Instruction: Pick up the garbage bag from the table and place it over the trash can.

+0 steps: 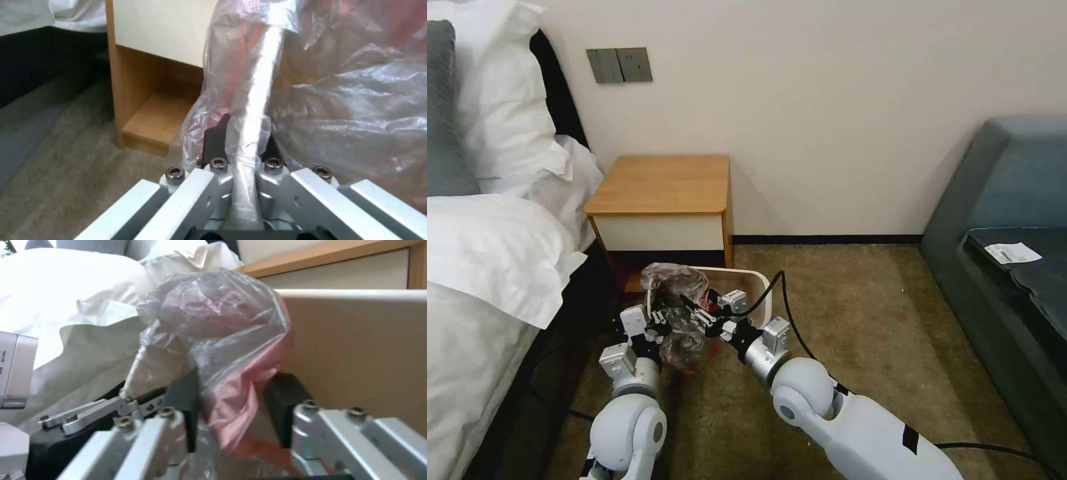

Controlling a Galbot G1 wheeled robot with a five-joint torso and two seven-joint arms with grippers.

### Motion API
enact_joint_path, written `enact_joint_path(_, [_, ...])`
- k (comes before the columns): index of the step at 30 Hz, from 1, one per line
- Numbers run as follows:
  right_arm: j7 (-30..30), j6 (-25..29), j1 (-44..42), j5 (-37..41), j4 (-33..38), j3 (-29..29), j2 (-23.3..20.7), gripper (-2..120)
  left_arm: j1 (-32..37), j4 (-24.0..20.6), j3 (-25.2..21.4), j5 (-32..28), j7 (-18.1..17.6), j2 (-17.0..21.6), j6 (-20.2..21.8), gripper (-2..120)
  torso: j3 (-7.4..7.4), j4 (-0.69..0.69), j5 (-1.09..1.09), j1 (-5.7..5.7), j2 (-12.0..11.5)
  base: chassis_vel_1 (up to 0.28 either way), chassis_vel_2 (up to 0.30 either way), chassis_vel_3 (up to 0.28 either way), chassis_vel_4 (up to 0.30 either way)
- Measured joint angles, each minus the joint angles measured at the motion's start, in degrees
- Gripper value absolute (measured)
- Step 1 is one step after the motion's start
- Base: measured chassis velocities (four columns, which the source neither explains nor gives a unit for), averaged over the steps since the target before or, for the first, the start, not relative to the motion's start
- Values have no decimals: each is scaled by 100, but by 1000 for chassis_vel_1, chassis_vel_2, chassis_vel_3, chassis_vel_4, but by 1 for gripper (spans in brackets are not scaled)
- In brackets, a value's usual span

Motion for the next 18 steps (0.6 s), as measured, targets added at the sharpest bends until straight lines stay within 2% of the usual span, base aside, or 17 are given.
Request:
enact_joint_path(2, [1,11,-1,-15,0,0,11,23,-7,1,-3,0,0,-2,0,1,0,0,0,0,0,0,0,0,0])
enact_joint_path(3, [1,11,-1,-15,0,0,11,23,-7,1,-3,0,0,-2,0,1,0,0,0,0,0,0,0,0,0])
enact_joint_path(6, [15,34,-7,-47,4,-1,9,9,-20,8,3,0,1,-25,0,1,0,0,0,0,0,0,0,0,0])
enact_joint_path(7, [15,34,-7,-47,4,-1,9,9,-20,8,3,0,1,-25,0,1,0,0,0,0,0,0,0,0,0])
enact_joint_path(9, [40,65,-14,-83,18,-1,10,0,-20,18,0,0,1,-26,0,1,0,0,0,0,0,0,0,0,0])
enact_joint_path(18, [143,181,-58,-405,183,52,54,0,-5,109,-96,36,4,2,-32,1,0,0,0,0,0,0,0,0,0])
